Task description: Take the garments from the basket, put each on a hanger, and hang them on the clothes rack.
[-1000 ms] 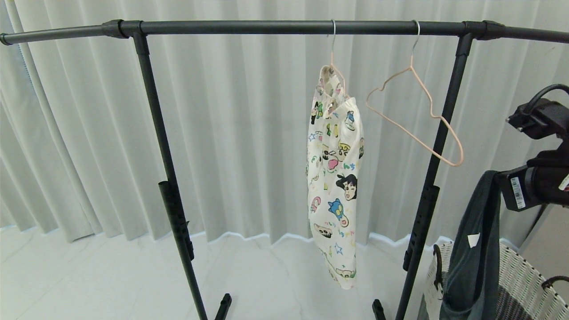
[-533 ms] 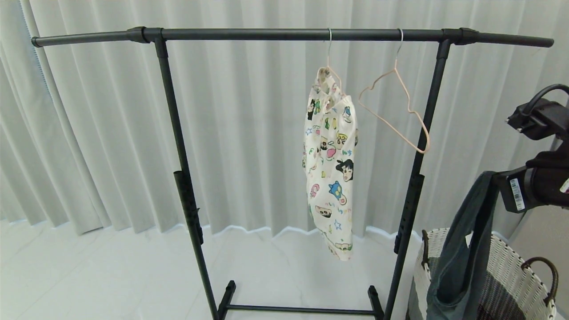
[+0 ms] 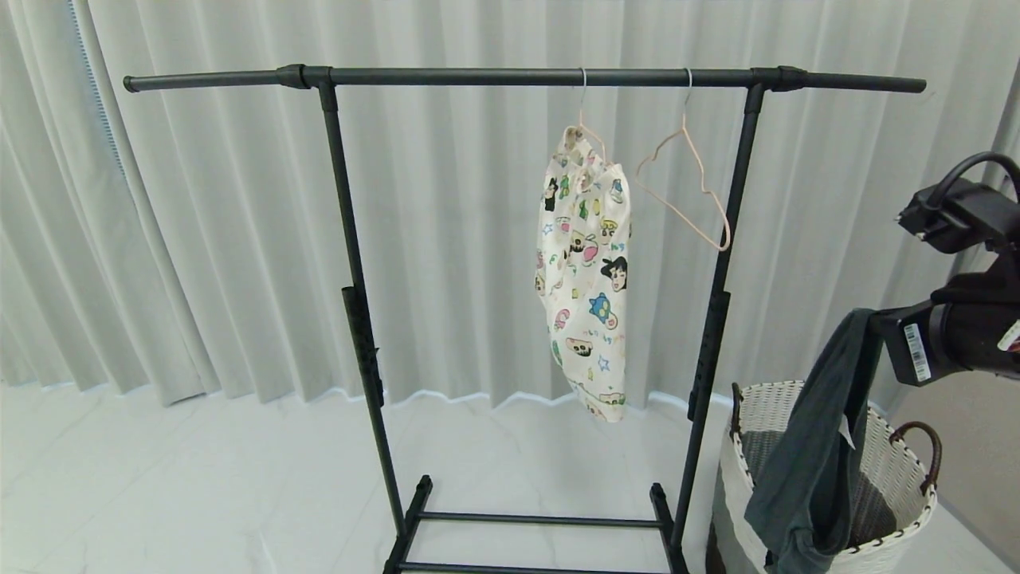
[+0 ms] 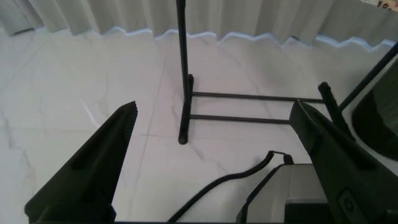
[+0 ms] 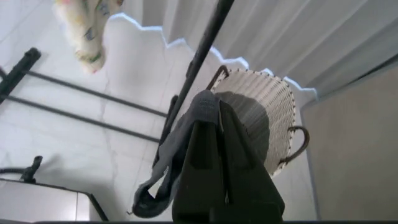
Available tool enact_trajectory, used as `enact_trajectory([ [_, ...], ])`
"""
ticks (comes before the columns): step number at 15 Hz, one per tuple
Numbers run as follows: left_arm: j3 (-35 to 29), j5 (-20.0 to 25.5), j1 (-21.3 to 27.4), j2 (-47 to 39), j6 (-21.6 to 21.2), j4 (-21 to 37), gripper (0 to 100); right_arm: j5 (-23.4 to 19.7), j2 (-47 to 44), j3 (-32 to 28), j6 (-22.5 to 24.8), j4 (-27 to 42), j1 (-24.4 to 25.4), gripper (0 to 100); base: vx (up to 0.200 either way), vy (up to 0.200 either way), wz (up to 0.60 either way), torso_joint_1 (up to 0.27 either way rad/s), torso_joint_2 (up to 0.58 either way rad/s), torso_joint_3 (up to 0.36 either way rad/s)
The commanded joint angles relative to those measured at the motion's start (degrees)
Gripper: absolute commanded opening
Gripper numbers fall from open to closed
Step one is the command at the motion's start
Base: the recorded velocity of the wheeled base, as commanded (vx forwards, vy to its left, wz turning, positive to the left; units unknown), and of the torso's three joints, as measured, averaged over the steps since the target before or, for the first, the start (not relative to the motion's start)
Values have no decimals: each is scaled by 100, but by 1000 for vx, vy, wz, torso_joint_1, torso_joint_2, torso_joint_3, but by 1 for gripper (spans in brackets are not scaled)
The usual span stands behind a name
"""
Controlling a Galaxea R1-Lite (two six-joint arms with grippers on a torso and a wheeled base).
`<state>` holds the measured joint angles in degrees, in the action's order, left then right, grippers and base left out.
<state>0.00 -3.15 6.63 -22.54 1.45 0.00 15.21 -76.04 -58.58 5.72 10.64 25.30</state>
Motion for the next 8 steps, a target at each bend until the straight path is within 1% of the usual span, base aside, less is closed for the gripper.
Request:
enact_trajectory([
  [1,0,-2,268,312,4,0,100,-168,-95,-40,-71,-45,204,0,0,0,0,0,0,0],
  [2,0,-2,506,435,-4,0,100,-344,-112,-75,-229,-106,353,0,0,0,0,0,0,0],
  [3,0,-2,875,610,-4,0,100,-484,-147,-137,-405,-229,547,0,0,0,0,0,0,0],
  [5,0,-2,1587,786,4,0,100,-555,-271,-233,-501,-423,758,0,0,0,0,0,0,0],
  [6,0,-2,1736,804,-4,0,100,-599,-323,-268,-501,-528,802,0,0,0,0,0,0,0],
  [7,0,-2,1807,857,-4,0,100,-739,-402,-347,-501,-730,872,0,0,0,0,0,0,0],
  [8,0,-2,1789,909,-4,0,100,-827,-446,-409,-501,-801,907,0,0,0,0,0,0,0],
])
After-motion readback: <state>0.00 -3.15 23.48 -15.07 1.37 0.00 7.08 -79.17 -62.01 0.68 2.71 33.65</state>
